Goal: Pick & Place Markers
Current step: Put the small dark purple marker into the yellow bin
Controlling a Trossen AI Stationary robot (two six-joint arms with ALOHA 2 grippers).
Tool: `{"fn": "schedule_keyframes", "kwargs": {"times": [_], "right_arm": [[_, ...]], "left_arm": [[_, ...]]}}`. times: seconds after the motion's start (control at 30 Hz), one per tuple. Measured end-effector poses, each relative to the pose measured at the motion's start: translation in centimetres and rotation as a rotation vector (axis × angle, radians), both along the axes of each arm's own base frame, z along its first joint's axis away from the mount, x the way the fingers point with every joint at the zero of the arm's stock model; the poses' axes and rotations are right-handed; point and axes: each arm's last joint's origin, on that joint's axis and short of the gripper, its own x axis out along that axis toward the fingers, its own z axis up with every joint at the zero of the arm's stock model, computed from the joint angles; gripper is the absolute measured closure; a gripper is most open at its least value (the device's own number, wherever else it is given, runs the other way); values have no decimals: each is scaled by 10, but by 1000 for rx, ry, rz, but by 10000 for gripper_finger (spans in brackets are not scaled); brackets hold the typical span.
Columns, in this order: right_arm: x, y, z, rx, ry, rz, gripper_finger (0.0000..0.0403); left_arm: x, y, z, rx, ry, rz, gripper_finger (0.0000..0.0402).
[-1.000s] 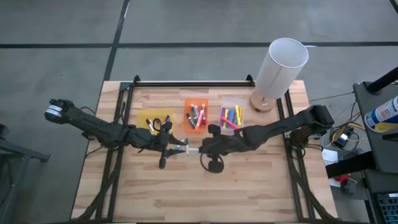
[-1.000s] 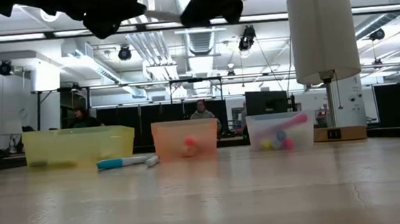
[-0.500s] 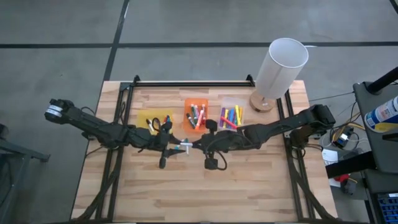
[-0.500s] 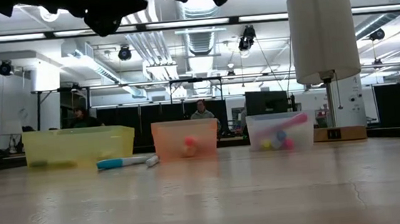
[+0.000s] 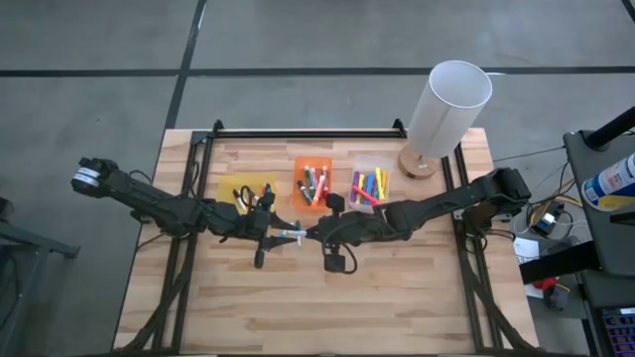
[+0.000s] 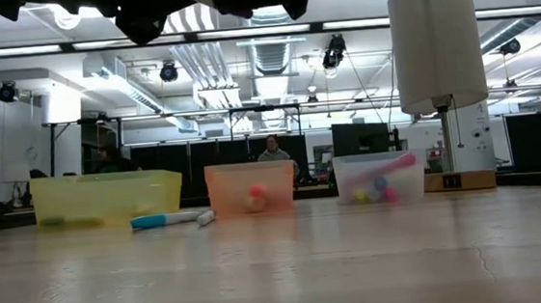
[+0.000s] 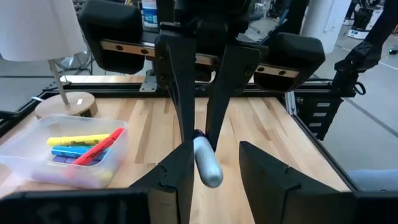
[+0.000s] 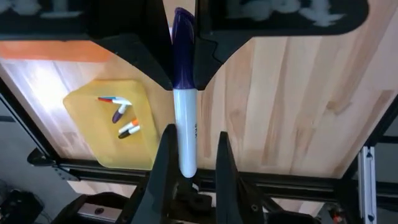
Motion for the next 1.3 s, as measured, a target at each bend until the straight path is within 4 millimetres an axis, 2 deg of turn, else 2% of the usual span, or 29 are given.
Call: {"fn": "schedule_keyframes", "kwargs": {"times": [0.13,0.3,0.53,0.7,1.0,1.13,1.3], "right_arm": [[0,0,-1,2,1,-1,370],[1,0,0,4,-7,-3,358],[2,0,1,1,-28,-1,320],[-1,2,-2,-1,16,1,296],[-6,3,-11,2,97,-10,266],[-6,3,-12,1,101,-9,262],[-6,3,-13,2,103,-10,266]], "left_arm": [[0,0,0,8,1,0,304],[0,0,0,19,-1,12,375],[-1,2,-4,55,35,48,372],[-5,11,-16,130,155,329,372],[-19,32,-28,197,264,863,371],[-26,50,-38,86,306,1012,370],[-39,74,-54,-151,454,1111,370]]}}
